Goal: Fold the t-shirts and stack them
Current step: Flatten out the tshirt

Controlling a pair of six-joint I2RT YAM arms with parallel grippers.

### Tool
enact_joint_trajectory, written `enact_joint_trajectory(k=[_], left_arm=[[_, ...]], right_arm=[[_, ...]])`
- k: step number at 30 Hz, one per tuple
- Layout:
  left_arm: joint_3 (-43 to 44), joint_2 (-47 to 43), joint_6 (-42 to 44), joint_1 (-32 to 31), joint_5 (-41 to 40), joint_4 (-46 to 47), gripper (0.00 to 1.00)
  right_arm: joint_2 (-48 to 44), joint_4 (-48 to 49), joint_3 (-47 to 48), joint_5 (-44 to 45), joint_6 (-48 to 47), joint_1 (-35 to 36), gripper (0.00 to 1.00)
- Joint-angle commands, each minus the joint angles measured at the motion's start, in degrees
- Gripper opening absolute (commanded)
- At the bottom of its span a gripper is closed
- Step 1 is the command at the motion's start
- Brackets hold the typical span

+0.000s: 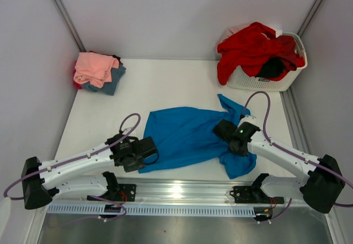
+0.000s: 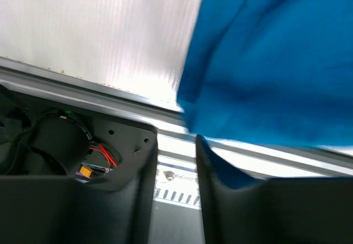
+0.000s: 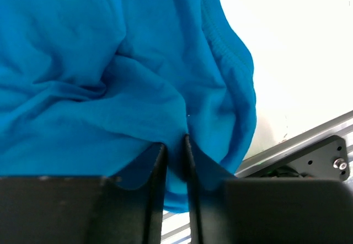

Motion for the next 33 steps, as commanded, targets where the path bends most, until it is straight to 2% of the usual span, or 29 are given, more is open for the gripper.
enact_joint_trajectory(k=[1, 5, 7, 8, 9, 10, 11, 14, 16, 17, 19, 20, 21, 23, 24, 27, 28, 33], left_arm=[[1.81, -2.16, -0.56, 0.41, -1.79, -10.95, 0.4], [2.87, -2.43, -0.21, 0.41, -3.02, -11.22, 0.42], [4.35, -2.16, -0.12, 0.41, -4.24, -11.3, 0.43], [4.89, -1.64, -0.12, 0.49, -6.08, -11.39, 0.46], [5.5, -1.37, -0.47, 0.58, -7.23, -11.57, 0.48], [7.33, -0.94, -0.56, 0.76, -8.2, -11.05, 0.54], [7.79, 0.02, 1.36, 1.8, -9.6, -9.91, 0.56], [9.81, 2.06, 8.92, 5.24, -9.79, -1.66, 0.6], [10.25, 4.42, 12.61, 10.76, -7.34, 6.5, 0.59], [10.34, 5.21, 18.37, 14.17, -5.93, 10.54, 0.59], [12.35, 9.07, 23.93, 17.79, -3.82, 19.32, 0.59], [13.32, 11.17, 25.27, 21.55, -3.11, 21.02, 0.59], [16.03, 16.59, 26.94, 23.41, -1.02, 22.78, 0.58], [22.01, 23.55, 29.93, 28.06, 0.49, 22.01, 0.57], [26.82, 30.81, 31.07, 29.31, 2.67, 21.22, 0.54], [39.04, 40.96, 34.24, 32.13, 3.83, 18.14, 0.54], [43.52, 46.73, 35.29, 32.83, 5.14, 17.44, 0.53], [57.42, 59.52, 37.76, 36.61, 7.35, 11.3, 0.53]], right_arm=[[0.39, 0.01, 2.37, 1.76, -1.96, 0.3, 0.34], [1.18, 0.19, 3.96, 2.64, -2.75, 0.47, 0.52], [1.18, 0.98, 4.66, 2.99, -3.28, 0.56, 0.54], [1.1, 1.24, 4.84, 3.34, -3.37, 0.65, 0.61], [1.27, 1.42, 5.19, 3.95, -3.71, 0.56, 0.62], [1.36, 2.29, 5.62, 4.31, -4.15, 0.48, 0.63], [1.53, 2.82, 6.5, 4.57, -4.42, 0.21, 0.68], [3.2, 5.2, 8.61, 5.89, -6.26, -1.37, 0.7], [4.86, 8.18, 9.67, 5.98, -8.36, -3.03, 0.7], [5.31, 9.41, 10.02, 5.89, -9.07, -4.0, 0.7], [7.32, 14.85, 10.37, 3.19, -11.87, -7.69, 0.7], [8.03, 16.7, 10.46, 1.78, -12.68, -9.09, 0.7], [9.0, 19.93, 10.81, 0.63, -13.21, -11.63, 0.69], [12.42, 22.24, 11.51, -2.36, -14.44, -14.02, 0.7], [13.83, 23.64, 12.82, -3.24, -14.61, -16.03, 0.69], [19.19, 24.27, 15.46, -3.08, -15.41, -17.01, 0.69], [20.33, 24.19, 17.21, -2.9, -15.58, -17.28, 0.69], [21.85, 23.83, 19.78, -3.25, -16.02, -17.37, 0.69]])
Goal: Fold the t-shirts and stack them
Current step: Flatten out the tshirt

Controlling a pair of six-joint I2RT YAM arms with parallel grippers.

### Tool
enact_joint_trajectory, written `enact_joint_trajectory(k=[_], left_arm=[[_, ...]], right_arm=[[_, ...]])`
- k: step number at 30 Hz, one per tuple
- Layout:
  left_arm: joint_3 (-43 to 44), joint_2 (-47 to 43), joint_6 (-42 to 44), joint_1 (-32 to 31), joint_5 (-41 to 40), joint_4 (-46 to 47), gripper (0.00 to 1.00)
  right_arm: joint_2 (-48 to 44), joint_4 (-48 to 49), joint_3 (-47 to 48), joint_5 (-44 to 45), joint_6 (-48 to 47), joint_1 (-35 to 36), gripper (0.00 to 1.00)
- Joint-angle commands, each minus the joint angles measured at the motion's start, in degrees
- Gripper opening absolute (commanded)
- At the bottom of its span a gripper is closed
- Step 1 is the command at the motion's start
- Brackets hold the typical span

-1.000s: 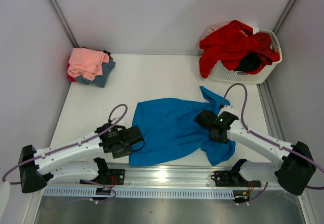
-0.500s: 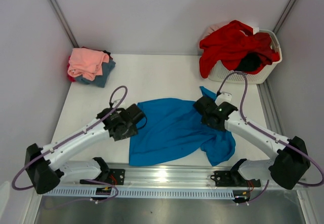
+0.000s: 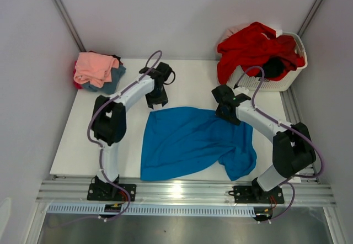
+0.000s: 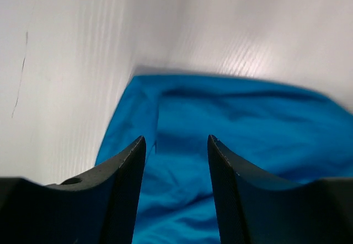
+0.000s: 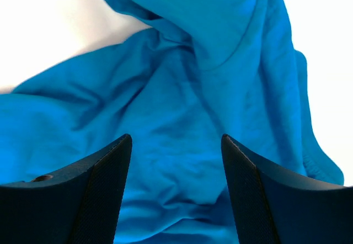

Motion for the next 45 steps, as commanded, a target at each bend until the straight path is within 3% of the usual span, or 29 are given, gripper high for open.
enact_joint_trajectory(k=[1, 11, 18, 28, 30, 32, 33, 41, 45], left_arm=[[8.46, 5.43, 4.58, 2.58, 3.11, -6.2, 0.52], [6.45, 9.93, 7.13, 7.25, 15.06, -2.43, 0.5], [6.28, 11.51, 7.66, 7.25, 18.14, -1.64, 0.32], [5.31, 13.62, 7.66, 7.33, 17.52, -1.2, 0.36], [5.23, 13.8, 7.57, 7.25, 17.7, -0.76, 0.26], [5.58, 13.97, 7.57, 7.33, 17.88, -0.76, 0.05], [5.66, 13.97, 7.49, 7.33, 17.88, -0.76, 0.01], [8.13, 12.22, 7.49, 8.12, 15.16, -2.42, 0.01], [7.51, 8.62, 6.87, 12.41, 10.94, -2.96, 0.0]], right_arm=[[-1.81, 1.65, 2.51, -0.06, -0.92, -0.03, 0.69], [-12.09, 4.81, -4.25, 0.74, -0.74, -0.03, 0.7], [-15.61, 5.34, -7.59, 0.47, -0.04, 0.05, 0.7], [-19.04, 5.08, -9.26, 0.03, -0.66, 0.05, 0.7], [-19.57, 5.08, -9.53, 0.03, -0.92, 0.05, 0.7], [-19.74, 4.81, -9.62, 0.12, -1.09, 0.05, 0.7], [-19.75, 4.81, -9.71, 0.29, -1.36, 0.05, 0.7], [-18.96, 5.08, -10.41, 2.31, -1.62, 0.05, 0.7], [-15.71, 6.04, -10.94, 5.65, -0.75, -0.38, 0.7]])
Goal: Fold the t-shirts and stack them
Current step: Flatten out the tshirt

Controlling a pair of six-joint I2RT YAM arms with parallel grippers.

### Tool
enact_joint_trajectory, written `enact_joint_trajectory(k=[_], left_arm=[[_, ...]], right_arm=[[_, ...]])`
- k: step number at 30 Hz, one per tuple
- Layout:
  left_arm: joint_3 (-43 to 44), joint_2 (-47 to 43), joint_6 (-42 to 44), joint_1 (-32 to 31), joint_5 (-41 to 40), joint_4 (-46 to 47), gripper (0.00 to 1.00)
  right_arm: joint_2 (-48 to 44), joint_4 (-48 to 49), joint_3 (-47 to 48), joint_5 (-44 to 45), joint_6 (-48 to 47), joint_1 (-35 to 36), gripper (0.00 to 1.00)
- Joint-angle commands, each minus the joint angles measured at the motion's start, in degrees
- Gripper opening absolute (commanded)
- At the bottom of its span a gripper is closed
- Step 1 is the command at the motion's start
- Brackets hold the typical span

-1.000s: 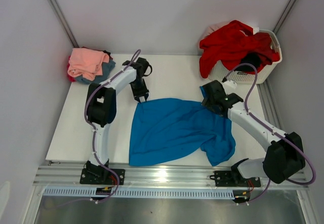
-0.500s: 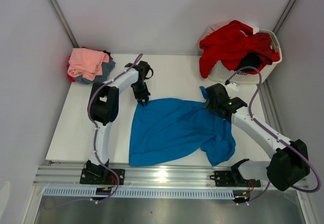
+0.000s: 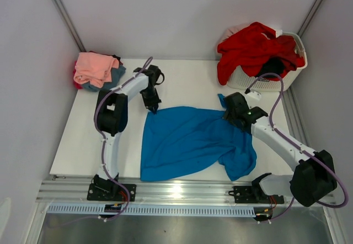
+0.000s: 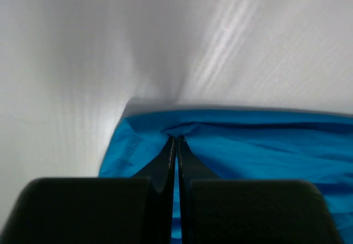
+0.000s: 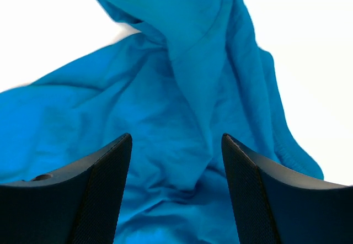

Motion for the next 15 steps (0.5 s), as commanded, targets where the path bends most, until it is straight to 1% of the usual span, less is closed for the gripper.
enact_joint_trajectory(k=[1, 4, 5, 9, 12, 15], left_arm=[[0.74, -6.4, -0.14, 4.87, -4.45, -0.9, 0.01], [-1.64, -9.21, -0.58, 8.29, -6.03, -0.29, 0.01], [-2.43, -9.83, -0.59, 9.08, -6.12, -0.02, 0.0], [-7.16, -13.17, -1.99, 13.38, -8.23, 0.77, 0.0], [-9.72, -15.46, -2.17, 15.59, -8.5, 2.08, 0.01], [-9.64, -15.38, -1.9, 15.86, -9.72, 1.21, 0.0]], right_arm=[[3.35, 1.41, 0.1, 4.61, 0.57, -0.65, 0.7], [8.8, 1.06, 1.94, 6.19, 1.36, -1.53, 0.7], [11.16, 1.67, 2.3, 6.37, 0.75, -1.79, 0.7], [15.74, 5.44, 3.97, 4.8, -1.18, -3.72, 0.69], [17.86, 7.29, 5.37, 3.56, -3.11, -5.66, 0.69], [19.35, 10.27, 6.78, 1.8, -4.61, -7.59, 0.69]])
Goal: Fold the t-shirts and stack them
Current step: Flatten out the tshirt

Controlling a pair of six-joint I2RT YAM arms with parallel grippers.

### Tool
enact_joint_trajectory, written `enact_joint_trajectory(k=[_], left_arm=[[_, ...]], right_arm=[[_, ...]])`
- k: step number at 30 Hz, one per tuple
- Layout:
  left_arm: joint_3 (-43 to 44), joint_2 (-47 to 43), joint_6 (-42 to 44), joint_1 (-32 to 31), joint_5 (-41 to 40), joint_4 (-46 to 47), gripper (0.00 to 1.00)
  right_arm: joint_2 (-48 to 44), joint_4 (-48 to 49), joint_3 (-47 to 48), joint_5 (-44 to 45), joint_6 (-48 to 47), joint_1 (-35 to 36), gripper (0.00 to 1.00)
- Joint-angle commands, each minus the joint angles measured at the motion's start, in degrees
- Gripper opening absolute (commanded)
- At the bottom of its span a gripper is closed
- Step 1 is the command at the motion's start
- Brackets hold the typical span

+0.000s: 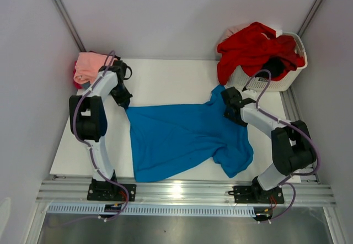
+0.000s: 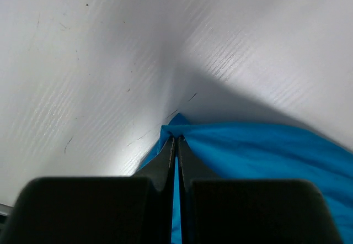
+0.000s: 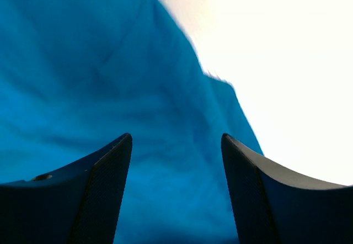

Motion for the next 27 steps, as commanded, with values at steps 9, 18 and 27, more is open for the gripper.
enact_joint_trajectory(k=[9, 18, 27], left_arm=[[-0.51, -2.22, -0.94, -0.07, -2.62, 0.66, 0.01], [-0.6, -2.3, -0.68, -0.07, -3.42, 0.57, 0.01], [-0.86, -2.48, -0.77, -0.07, -3.5, 0.4, 0.01]], right_arm=[[8.35, 9.84, 12.23, -2.34, -8.6, -5.25, 0.7], [16.18, 11.08, 15.94, -6.48, -10.8, -8.41, 0.66], [21.8, 12.13, 16.2, -8.14, -11.51, -10.17, 0.58]])
